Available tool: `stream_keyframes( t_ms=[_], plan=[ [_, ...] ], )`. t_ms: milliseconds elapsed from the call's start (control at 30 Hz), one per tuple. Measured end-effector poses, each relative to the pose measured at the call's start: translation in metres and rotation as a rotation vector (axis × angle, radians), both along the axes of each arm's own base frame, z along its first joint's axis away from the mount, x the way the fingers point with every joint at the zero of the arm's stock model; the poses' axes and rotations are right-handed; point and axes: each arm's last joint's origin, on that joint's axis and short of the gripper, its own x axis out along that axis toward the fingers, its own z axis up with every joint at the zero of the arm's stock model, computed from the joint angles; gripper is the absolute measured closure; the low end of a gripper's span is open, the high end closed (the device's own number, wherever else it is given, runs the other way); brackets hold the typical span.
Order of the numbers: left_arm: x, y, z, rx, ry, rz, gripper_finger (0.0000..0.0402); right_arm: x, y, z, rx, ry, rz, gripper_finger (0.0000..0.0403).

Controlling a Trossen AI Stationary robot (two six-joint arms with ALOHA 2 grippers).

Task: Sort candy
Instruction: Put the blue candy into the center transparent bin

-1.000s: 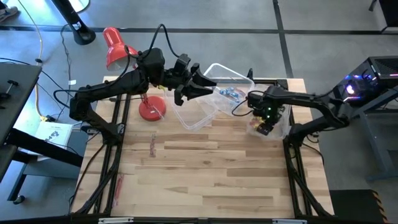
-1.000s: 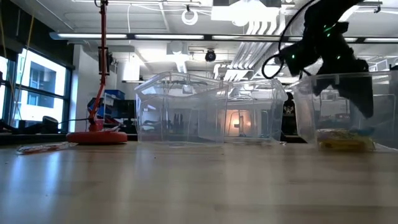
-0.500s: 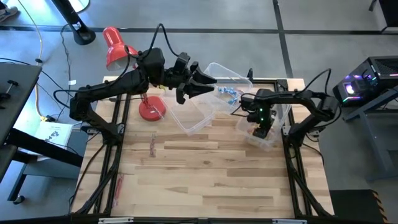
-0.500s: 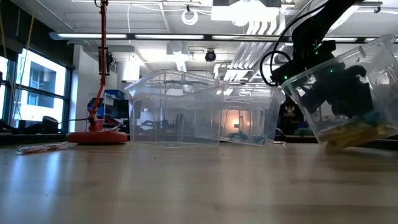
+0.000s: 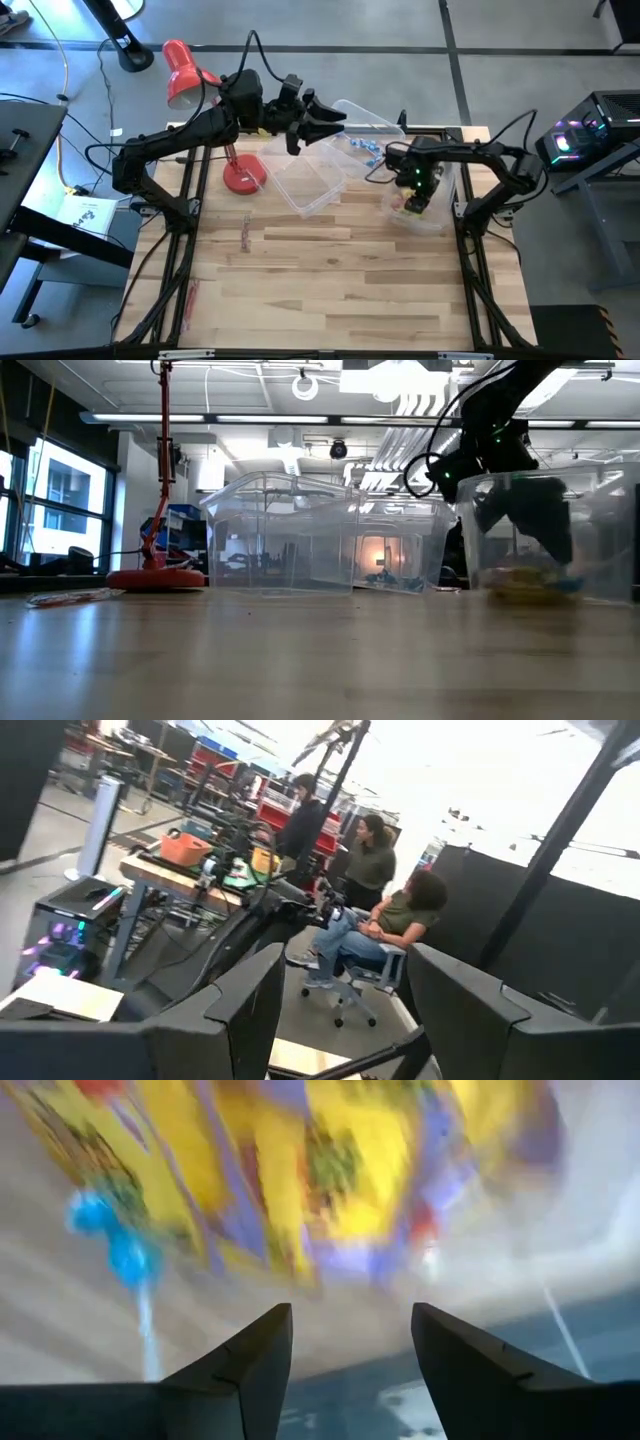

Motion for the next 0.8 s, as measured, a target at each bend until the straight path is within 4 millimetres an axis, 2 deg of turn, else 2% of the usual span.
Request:
stream_keyframes(
  t_ms=[167, 300, 433, 633, 800],
  plan=[
    [0.0, 0.0, 0.0, -0.001, 0.002, 0.016, 0.0195, 0.008, -0.015, 0.02, -0.126, 0.002, -0.038, 0.0201],
    [0.0, 0.001, -0.002, -0.007, 0.024, 0.017, 0.0195, 0.015, -0.02, 0.045, -0.139, -0.102, -0.051, 0.0202],
    [0.001, 0.0, -0.005, -0.011, 0.054, 0.015, 0.0195, 0.017, -0.016, 0.071, -0.087, -0.233, -0.088, 0.0211],
    [-0.004, -0.001, -0.009, 0.026, 0.111, 0.011, 0.0195, 0.005, -0.008, 0.116, -0.172, -0.374, -0.181, 0.0237],
    [-0.011, -0.012, -0.023, 0.052, 0.291, -0.068, 0.0195, -0.009, 0.018, 0.159, -0.13, -0.581, -0.279, 0.0242]
  ],
)
